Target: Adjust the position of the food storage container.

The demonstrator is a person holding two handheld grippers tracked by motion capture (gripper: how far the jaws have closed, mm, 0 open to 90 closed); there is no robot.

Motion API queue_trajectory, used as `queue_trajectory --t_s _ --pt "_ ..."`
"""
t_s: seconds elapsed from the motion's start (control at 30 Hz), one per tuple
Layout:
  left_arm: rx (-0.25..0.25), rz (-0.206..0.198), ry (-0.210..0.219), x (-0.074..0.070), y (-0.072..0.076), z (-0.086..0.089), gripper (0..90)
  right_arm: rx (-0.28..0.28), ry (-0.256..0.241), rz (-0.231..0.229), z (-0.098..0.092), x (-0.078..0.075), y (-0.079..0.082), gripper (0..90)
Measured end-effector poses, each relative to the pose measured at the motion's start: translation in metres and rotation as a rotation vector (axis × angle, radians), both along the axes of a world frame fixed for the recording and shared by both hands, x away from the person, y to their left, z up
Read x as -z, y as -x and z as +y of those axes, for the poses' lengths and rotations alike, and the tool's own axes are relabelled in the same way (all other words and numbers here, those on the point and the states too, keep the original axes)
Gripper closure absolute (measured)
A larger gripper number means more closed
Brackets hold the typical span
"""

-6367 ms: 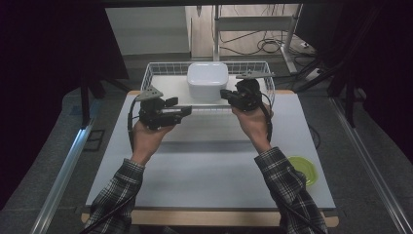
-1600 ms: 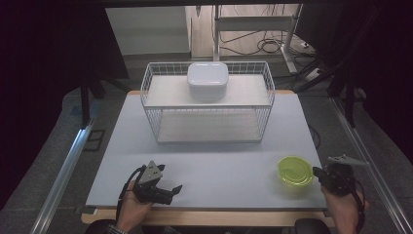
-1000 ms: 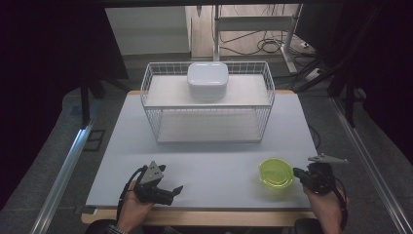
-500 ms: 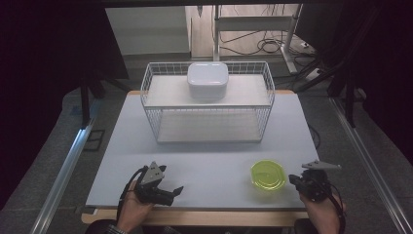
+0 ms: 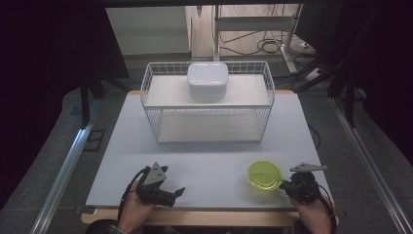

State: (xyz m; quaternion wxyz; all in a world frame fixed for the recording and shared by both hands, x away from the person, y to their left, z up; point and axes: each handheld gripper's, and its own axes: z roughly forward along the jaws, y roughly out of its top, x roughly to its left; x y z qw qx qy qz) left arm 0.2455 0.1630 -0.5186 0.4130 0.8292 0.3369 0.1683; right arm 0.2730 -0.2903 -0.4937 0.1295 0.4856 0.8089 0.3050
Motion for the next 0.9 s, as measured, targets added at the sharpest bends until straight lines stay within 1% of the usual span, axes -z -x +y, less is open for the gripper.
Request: queue_trajectory --t_s 0.17,0.23,0.33,0.4,0.5,0.53,0.57,0.6,0.67,0.7,0.73,0.77,0.8,0.87,0.9 --pt "0.004 0.001 -0.007 0.000 0.000 -0.001 5.3 -0.036 -0.022 0.005 0.010 0.001 -0.006 88.5" --pt "0.006 0.002 -0.007 0.001 0.000 -0.001 5.3 -0.042 -0.027 0.004 0.013 0.002 -0.007 88.5" --pt "0.009 0.003 -0.010 0.001 0.000 -0.002 5.2 -0.068 -0.044 0.015 0.021 0.003 -0.012 88.5" --pt "0.010 0.004 -0.013 0.001 0.000 -0.003 5.3 -0.071 -0.046 0.016 0.022 0.004 -0.013 88.5" --pt "0.011 0.006 -0.016 0.001 0.000 -0.003 5.3 -0.091 -0.061 0.025 0.030 0.005 -0.017 88.5" --pt "0.011 0.006 -0.017 0.001 0.000 -0.003 5.3 -0.102 -0.062 0.025 0.035 0.006 -0.020 88.6" --pt "0.011 0.006 -0.017 0.001 0.000 -0.003 5.3 -0.102 -0.062 0.025 0.035 0.006 -0.020 88.6" --pt "0.011 0.006 -0.017 0.001 0.000 -0.004 5.3 -0.120 -0.065 0.028 0.042 0.007 -0.022 88.6" --pt "0.012 0.007 -0.019 0.002 0.000 -0.004 5.3 -0.137 -0.058 0.026 0.047 0.007 -0.024 88.6" --pt "0.012 0.007 -0.019 0.002 0.000 -0.004 5.3 -0.137 -0.058 0.026 0.047 0.007 -0.024 88.6" --pt "0.014 0.008 -0.024 0.002 0.000 -0.004 5.2 -0.151 -0.060 0.028 0.055 0.009 -0.028 88.6" --pt "0.014 0.008 -0.024 0.002 0.000 -0.004 5.3 -0.151 -0.060 0.028 0.055 0.009 -0.028 88.6" --pt "0.015 0.008 -0.025 0.002 0.000 -0.004 5.3 -0.167 -0.062 0.032 0.061 0.009 -0.031 88.6" --pt "0.015 0.008 -0.026 0.002 0.000 -0.004 5.3 -0.174 -0.060 0.031 0.063 0.010 -0.032 88.6" --pt "0.016 0.009 -0.026 0.002 0.000 -0.004 5.3 -0.181 -0.061 0.030 0.068 0.010 -0.033 88.6"
